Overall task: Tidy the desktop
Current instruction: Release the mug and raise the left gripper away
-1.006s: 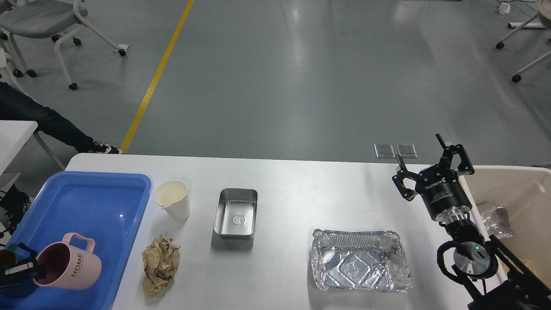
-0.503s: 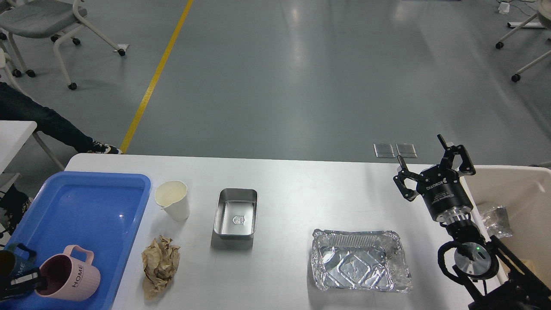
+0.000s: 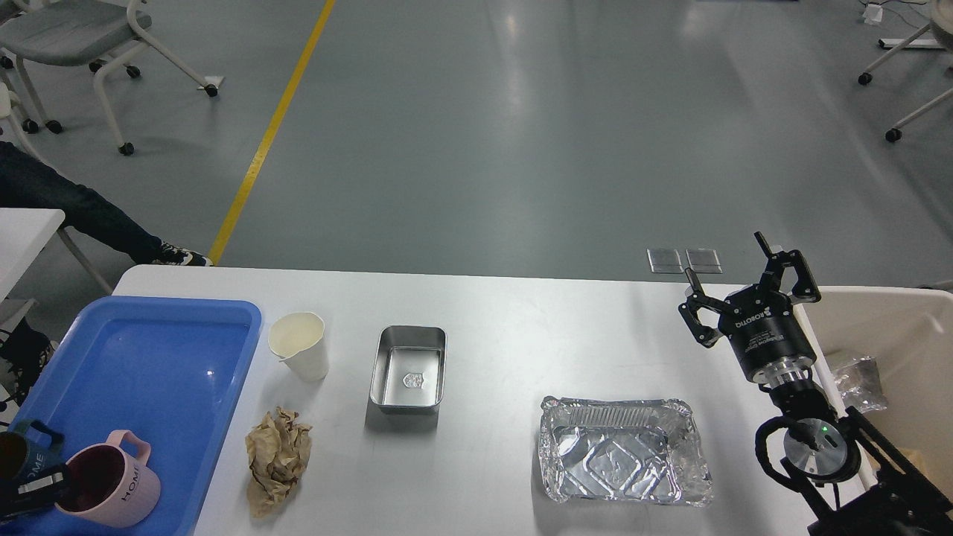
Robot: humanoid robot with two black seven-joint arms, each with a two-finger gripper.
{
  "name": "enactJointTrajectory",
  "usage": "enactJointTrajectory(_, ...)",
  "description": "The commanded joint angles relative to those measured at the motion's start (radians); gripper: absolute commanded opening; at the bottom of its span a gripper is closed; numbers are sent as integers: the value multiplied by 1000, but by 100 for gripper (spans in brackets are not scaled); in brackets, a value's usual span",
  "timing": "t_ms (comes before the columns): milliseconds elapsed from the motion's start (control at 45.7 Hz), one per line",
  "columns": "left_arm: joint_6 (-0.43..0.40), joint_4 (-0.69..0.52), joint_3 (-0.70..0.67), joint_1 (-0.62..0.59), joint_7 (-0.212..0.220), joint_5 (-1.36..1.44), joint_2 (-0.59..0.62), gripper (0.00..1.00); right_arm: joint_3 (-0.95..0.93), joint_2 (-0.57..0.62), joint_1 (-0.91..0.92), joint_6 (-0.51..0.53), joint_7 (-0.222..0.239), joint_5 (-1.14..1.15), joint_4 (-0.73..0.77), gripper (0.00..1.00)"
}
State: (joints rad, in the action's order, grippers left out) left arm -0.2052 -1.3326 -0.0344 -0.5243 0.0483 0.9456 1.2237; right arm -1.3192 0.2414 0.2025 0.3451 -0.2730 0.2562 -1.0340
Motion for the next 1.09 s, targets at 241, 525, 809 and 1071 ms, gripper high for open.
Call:
enactJointTrajectory(241,-10,-14,-13,-5,-19,-48,16,61,0,1,0,0,0,0,0,100)
enactJointTrajectory(525,-37,-92,-47,-11,-70,-48,128,70,3,-2,5,0,0,0,0,100)
enactJointTrajectory(809,-69,-106,-255,-22,-70,-129,181,79,3,-1,8,0,0,0,0,100)
enactJointTrajectory(1071,-56,-144,-439,-25,-71,-157,175,79,5,1,8,0,0,0,0,100)
